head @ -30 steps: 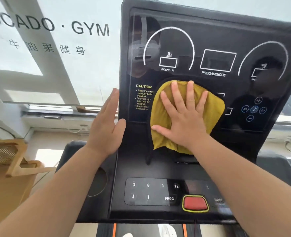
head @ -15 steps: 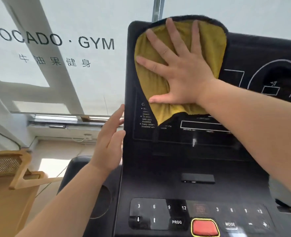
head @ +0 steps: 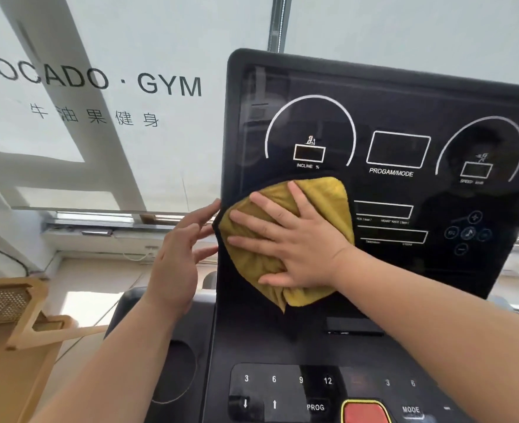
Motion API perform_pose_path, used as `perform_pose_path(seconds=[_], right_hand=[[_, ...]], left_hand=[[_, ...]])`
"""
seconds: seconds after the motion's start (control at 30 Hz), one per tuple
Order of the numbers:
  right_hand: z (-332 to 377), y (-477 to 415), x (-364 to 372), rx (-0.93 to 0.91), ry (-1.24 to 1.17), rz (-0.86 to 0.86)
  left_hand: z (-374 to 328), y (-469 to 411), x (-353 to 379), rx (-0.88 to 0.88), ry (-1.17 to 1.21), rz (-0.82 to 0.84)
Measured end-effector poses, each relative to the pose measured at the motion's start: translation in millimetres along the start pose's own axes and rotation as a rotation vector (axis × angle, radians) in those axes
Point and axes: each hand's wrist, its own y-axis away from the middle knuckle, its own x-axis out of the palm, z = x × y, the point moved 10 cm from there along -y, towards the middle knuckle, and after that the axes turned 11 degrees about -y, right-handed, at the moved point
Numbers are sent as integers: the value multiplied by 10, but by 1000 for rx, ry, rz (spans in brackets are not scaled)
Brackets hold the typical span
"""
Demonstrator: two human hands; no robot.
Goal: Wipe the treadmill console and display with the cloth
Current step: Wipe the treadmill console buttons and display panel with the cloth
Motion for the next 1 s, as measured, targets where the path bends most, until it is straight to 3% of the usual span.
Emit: perform_pose_path(seconds=[0.07, 0.2, 0.37, 0.8, 0.9, 1.0], right_hand=[[-345, -63, -239, 38, 41, -52], [-1246, -342, -919, 332, 48, -175], [-1427, -526, -1080, 492, 36, -206], [-4, 23, 11, 243, -48, -78], [-93, 58, -43, 160, -24, -88], [-748, -30, -469, 272, 23, -181]], left_hand=[[10, -1, 4, 7, 0, 32], [9, 21, 45, 25, -25, 93], [59, 37, 54, 20, -3, 96], [75, 56, 37, -2, 161, 38], [81, 11, -1, -48, 157, 31], [70, -25, -23, -54, 125, 43]])
